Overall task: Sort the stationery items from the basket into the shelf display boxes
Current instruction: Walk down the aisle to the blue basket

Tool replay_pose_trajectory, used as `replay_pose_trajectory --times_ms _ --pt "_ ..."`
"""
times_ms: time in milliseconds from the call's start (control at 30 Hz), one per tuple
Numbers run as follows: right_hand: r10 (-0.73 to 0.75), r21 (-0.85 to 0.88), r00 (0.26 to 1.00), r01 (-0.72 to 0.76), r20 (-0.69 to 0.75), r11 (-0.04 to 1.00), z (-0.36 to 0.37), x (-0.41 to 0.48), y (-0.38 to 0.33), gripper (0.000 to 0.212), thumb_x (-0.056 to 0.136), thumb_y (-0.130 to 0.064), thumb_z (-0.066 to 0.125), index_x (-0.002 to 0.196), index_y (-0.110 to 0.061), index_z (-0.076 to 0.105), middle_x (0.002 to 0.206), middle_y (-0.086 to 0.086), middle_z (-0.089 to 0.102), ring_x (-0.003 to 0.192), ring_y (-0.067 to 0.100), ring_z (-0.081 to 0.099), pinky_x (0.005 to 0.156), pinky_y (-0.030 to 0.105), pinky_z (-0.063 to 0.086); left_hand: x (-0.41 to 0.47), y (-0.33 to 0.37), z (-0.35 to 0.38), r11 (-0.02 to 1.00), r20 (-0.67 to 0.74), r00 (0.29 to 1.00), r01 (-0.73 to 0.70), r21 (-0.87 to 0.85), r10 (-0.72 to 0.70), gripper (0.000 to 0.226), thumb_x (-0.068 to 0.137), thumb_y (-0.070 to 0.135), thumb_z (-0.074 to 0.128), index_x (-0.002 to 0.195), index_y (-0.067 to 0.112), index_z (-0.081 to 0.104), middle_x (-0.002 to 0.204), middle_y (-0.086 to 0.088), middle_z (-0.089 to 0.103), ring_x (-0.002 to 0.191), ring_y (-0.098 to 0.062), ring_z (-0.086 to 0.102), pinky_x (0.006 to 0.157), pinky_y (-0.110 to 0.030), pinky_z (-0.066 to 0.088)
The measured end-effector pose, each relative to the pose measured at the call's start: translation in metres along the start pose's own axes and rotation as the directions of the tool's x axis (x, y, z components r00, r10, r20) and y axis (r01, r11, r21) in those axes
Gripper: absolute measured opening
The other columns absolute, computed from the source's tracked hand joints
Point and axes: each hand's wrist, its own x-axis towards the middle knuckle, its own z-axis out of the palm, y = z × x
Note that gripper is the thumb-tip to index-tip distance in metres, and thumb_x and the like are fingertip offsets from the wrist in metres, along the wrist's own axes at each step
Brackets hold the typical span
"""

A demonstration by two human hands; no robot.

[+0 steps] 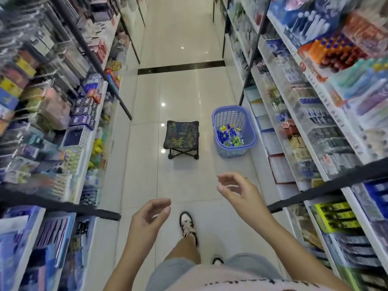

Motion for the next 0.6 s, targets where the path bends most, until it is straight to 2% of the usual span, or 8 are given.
replay_pose_trajectory --times_ms 233,433,600 --pt "0.123 -0.002 0.985 -0.124 -0.122 0.992 -0.011 0.103 0.011 0.019 0.086 -0.017 0.066 0.098 -0.031 0.064 0.099 -0.008 0.067 0.092 0.003 0.063 0.083 0.016 0.049 0.158 0.058 0.01 0.995 0.158 0.984 -0.091 0.046 0.083 0.014 0.087 0.009 0.067 0.097 0.017 0.07 0.101 0.006 0.073 0.097 -0.008 0.067 0.078 -0.014 0.049" --pt "0.241 0.046 0.942 -0.237 -0.235 0.97 -0.025 0.164 0.017 0.016 0.086 -0.019 0.066 0.097 -0.03 0.065 0.099 -0.006 0.068 0.093 0.001 0.063 0.085 0.024 0.051 0.28 0.118 0.032 0.984 0.289 0.948 -0.164 0.074 0.136 0.015 0.087 0.007 0.067 0.097 0.018 0.07 0.098 0.004 0.073 0.093 -0.006 0.066 0.077 -0.013 0.048" --pt "0.261 0.061 0.922 -0.255 -0.287 0.965 -0.035 0.257 0.01 0.016 0.086 -0.021 0.066 0.098 -0.031 0.064 0.1 -0.01 0.067 0.091 -0.003 0.062 0.085 0.022 0.051 0.362 0.135 0.052 0.987 0.332 0.94 -0.117 0.112 0.074 0.015 0.086 0.008 0.067 0.096 0.019 0.071 0.1 0.006 0.073 0.095 -0.007 0.066 0.079 -0.014 0.049"
